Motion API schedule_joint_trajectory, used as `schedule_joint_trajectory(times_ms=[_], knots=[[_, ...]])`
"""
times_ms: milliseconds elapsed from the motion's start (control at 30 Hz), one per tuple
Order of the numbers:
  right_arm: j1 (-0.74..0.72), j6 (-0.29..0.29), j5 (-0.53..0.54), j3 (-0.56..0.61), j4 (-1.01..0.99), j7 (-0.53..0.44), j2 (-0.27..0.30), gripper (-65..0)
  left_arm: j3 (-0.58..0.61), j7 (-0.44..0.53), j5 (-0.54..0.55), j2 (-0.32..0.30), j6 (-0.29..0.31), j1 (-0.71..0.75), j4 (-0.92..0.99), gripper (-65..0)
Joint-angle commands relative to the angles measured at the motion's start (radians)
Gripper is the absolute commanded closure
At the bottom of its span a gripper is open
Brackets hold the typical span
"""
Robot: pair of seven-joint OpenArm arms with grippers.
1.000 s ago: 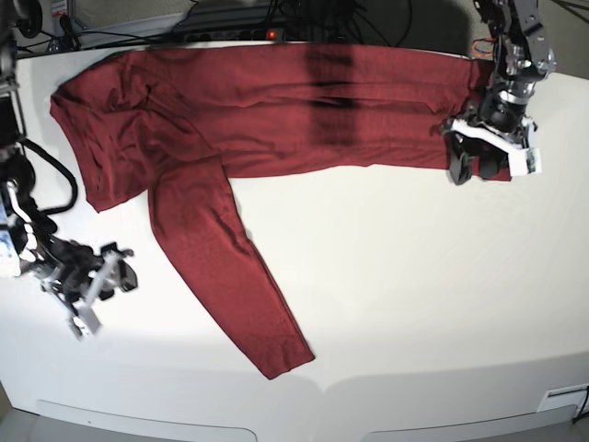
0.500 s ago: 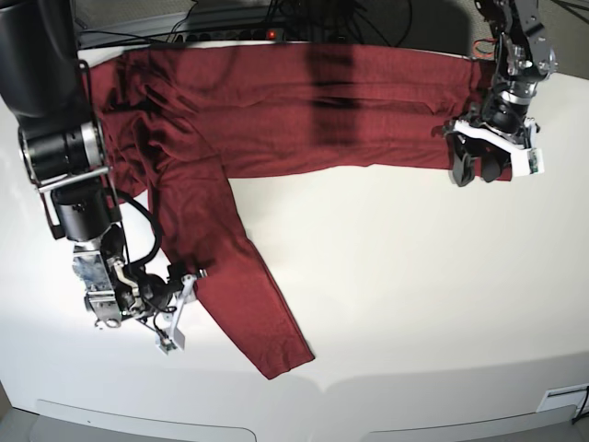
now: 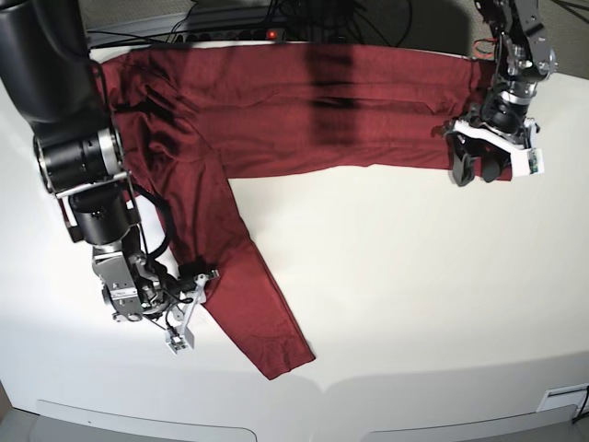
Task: Fold the T-shirt properly
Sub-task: 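Grasp the sleeve with the right gripper and fold it across the shirt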
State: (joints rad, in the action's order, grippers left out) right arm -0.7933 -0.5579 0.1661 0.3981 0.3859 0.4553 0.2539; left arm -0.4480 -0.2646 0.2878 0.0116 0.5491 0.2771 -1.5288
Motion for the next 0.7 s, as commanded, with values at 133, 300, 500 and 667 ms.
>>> schedule_joint_trajectory(times_ms=[133, 300, 500, 667], knots=[[-0.029, -0.008, 0.002, -0.003, 0.006, 0.061, -0.001, -15.4, -0.002, 0.026, 0.014, -0.007, 0.005, -0.006, -0.018, -32.2], [-0.029, -0.008, 0.002, -0.003, 0.006, 0.057, -0.001, -0.1, -0.002, 0.025, 0.014, -0.007, 0.005, -0.005, -0.018, -32.2], [-0.030, -0.008, 0.047, -0.003, 0.006, 0.037, 0.008, 0.0, -0.002, 0.006, 0.014, -0.007, 0.005, -0.005, -0.018, -32.2], [-0.055, -0.075, 0.248, -0.006, 0.007, 0.116, 0.032, 0.0, -0.002, -0.005, 0.013, -0.007, 0.005, -0.005, -0.018, -29.1]])
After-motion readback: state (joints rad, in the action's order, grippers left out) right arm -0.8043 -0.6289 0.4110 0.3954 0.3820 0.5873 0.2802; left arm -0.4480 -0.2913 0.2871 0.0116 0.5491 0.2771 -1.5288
